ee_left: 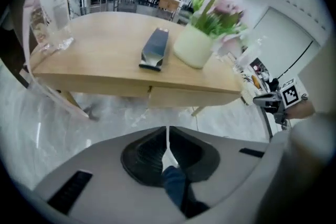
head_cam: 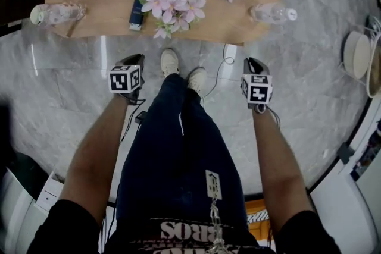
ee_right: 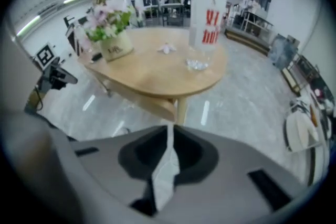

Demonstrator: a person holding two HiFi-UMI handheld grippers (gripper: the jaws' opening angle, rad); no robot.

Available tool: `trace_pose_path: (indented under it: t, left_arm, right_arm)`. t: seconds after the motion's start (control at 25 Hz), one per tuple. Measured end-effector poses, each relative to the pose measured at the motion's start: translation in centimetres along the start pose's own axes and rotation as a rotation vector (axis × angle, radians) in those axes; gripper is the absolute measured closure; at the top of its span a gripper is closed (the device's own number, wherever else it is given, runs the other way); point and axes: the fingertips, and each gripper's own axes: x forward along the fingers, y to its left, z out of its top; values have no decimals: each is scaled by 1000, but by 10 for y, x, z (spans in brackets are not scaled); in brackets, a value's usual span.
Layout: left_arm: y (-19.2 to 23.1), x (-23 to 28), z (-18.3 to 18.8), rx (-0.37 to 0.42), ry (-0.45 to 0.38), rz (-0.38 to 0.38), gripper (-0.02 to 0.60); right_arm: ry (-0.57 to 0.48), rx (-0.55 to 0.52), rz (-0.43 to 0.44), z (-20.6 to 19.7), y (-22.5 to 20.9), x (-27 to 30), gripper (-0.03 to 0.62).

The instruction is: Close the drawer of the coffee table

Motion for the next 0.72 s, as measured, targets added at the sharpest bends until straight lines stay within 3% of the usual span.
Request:
trace_pose_path:
  t: [0.04,0.12,0.28,0.4,0.56,0.72]
  left_arm:
    - [-13,-19,-1,5,-31,-31,554]
    - [-49,-63,17,53,-131,-108,558]
    - [-130,-169,105,206,-391,-231,558]
    - [-185,-261,170,293,-582,-277,558]
    - [-241,-377,237,410,-836,-210,558]
    - [-272,-460,269,456,-1045,-129,558]
  right_arm:
    - [-35,-26,18,4,6,-21,539]
    - [-124,-75,62,25,20,-65,550]
    - [-341,-87,172,101,52,-168,559]
    - [-514,-75,241,157,76,-261,560]
    - [-744,-85,222,225,85,-373,560]
    - [-899,-106,150,270,88,-444,560]
